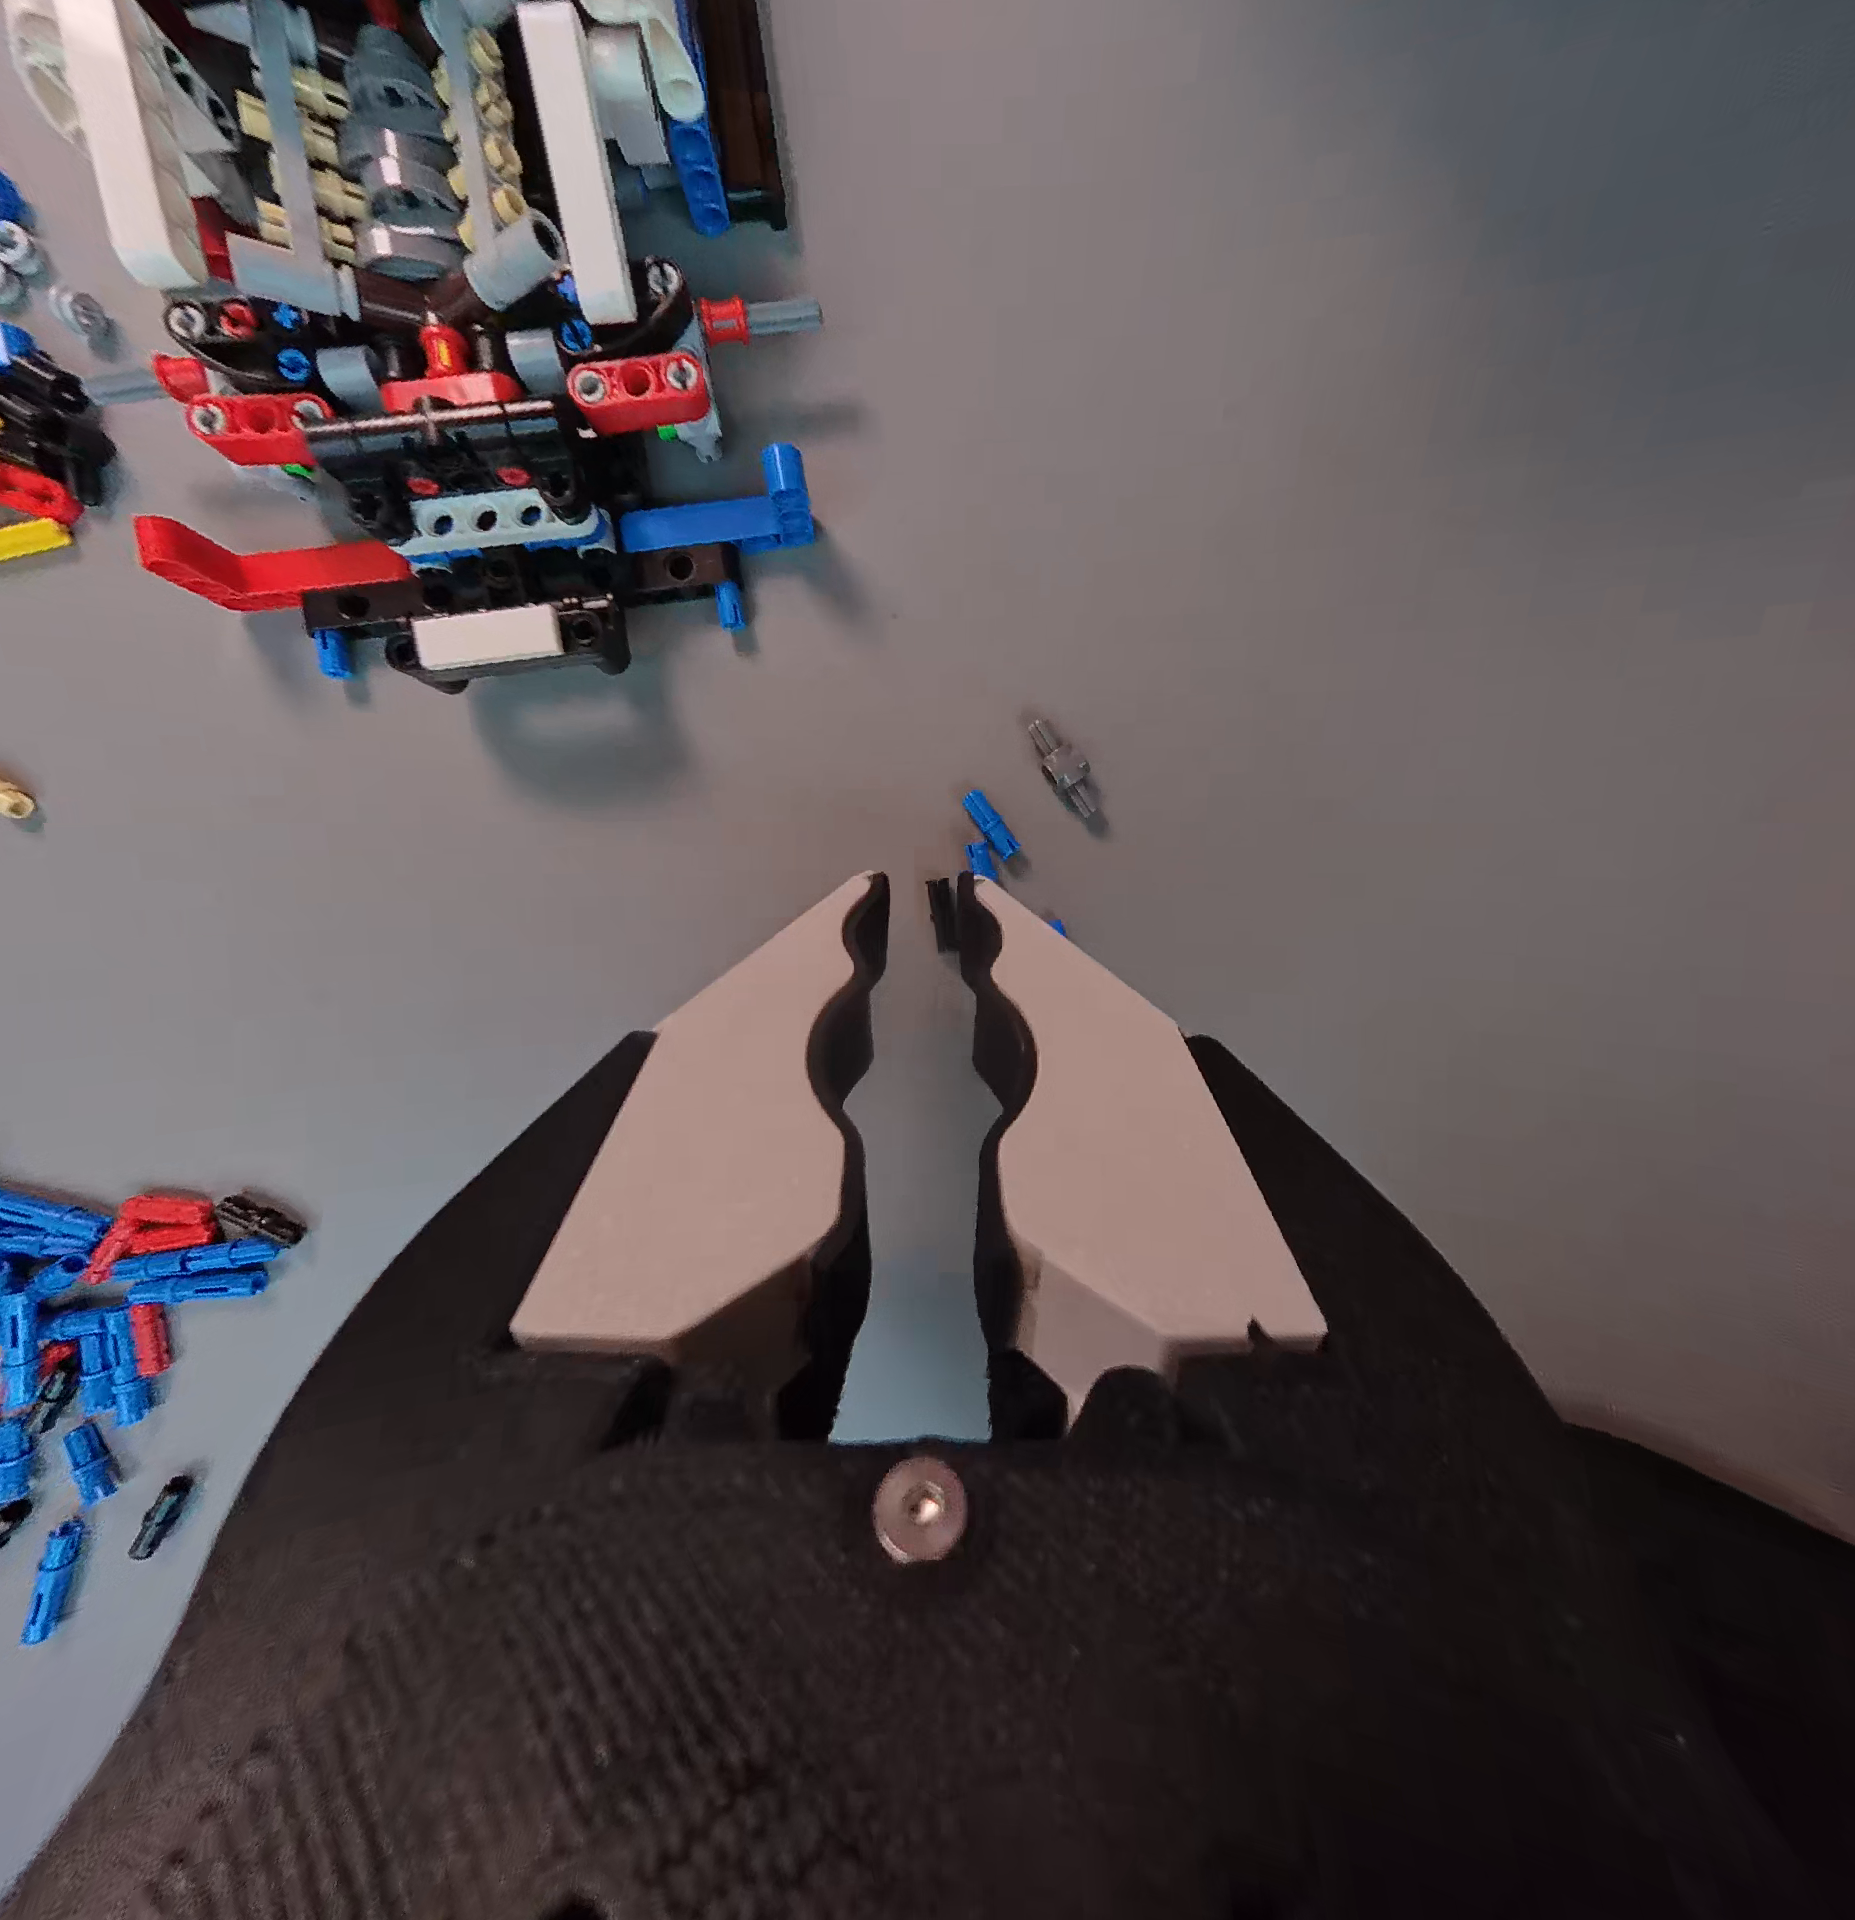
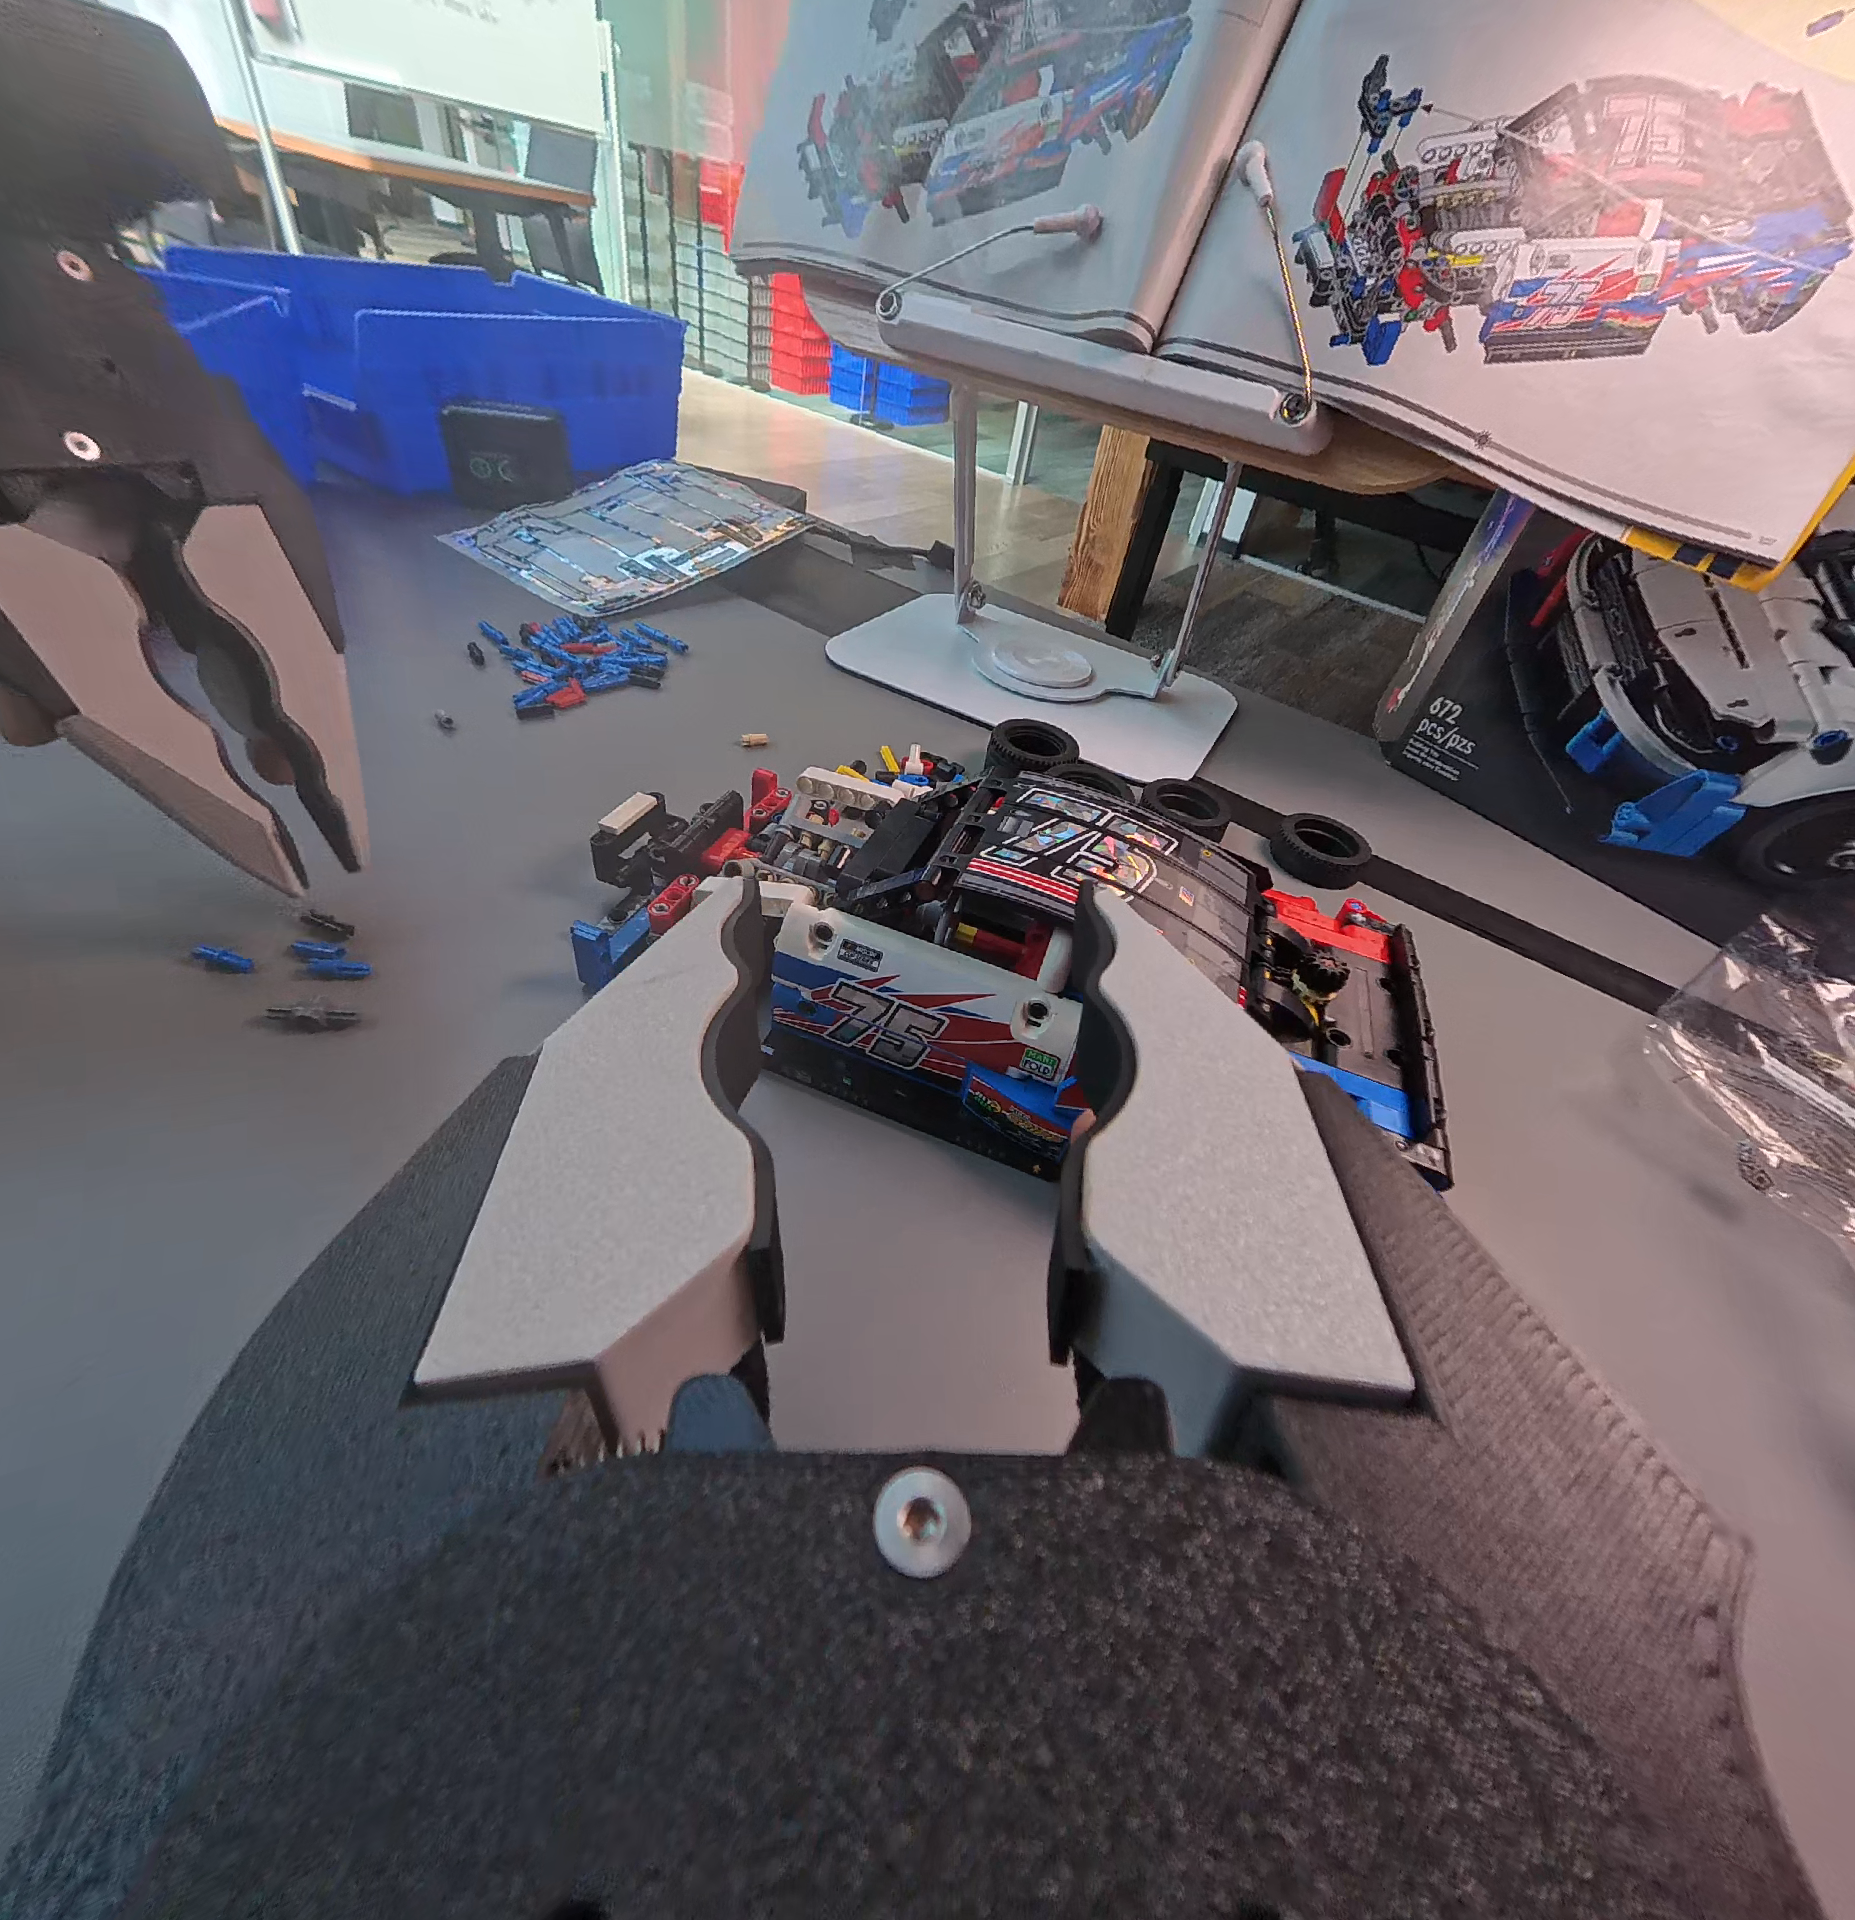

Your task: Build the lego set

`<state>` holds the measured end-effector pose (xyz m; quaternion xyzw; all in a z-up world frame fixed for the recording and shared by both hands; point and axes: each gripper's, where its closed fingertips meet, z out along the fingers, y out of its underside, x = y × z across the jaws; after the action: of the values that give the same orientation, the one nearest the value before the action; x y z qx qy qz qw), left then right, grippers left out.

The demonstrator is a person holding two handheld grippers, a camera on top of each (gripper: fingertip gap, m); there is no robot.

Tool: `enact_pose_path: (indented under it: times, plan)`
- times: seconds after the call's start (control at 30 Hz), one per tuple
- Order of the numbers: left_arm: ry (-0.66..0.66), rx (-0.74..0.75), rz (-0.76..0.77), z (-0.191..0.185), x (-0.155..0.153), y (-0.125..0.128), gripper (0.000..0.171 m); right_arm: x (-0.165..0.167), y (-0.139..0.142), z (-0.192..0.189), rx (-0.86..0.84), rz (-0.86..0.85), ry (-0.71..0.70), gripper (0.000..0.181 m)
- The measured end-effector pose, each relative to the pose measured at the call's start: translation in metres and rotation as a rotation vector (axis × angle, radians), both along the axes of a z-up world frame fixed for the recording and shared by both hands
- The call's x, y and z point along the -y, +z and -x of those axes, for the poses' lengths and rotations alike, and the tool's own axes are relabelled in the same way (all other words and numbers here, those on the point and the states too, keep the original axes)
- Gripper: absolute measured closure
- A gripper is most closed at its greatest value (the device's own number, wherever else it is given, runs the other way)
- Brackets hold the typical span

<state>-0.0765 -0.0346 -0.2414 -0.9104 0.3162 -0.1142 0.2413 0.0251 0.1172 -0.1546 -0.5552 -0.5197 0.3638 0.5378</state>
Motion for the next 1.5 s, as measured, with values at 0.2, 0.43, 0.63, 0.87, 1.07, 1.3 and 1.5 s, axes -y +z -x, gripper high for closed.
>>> enact_pose_path:
  times: [0.2,0.43,0.63,0.87,1.07,1.3,1.5]
  plan:
    - [0.116,0.082,-0.244,0.014,-0.018,0.044,0.158,-0.002,-0.004,0.001,0.006,0.007,-0.004,0.124]
    - [0.451,0.096,-0.754,0.089,-0.039,0.137,0.166,-0.004,-0.012,0.003,0.026,0.019,-0.013,0.124]
    - [0.725,0.135,-1.110,0.177,-0.059,0.241,0.171,-0.007,-0.005,0.005,-0.045,-0.005,-0.012,0.123]
    - [0.923,0.173,-1.294,0.280,-0.107,0.303,0.171,-0.023,0.005,-0.003,-0.125,-0.076,-0.093,0.123]
    - [1.007,0.154,-1.319,0.338,-0.152,0.298,0.171,-0.051,0.007,-0.021,-0.172,-0.066,-0.247,0.124]
    - [1.031,0.245,-1.361,0.361,-0.176,0.291,0.171,-0.071,0.005,-0.032,-0.178,-0.053,-0.352,0.124]
    - [0.995,0.237,-1.367,0.364,-0.181,0.290,0.171,-0.072,-0.002,-0.027,-0.148,-0.058,-0.349,0.123]
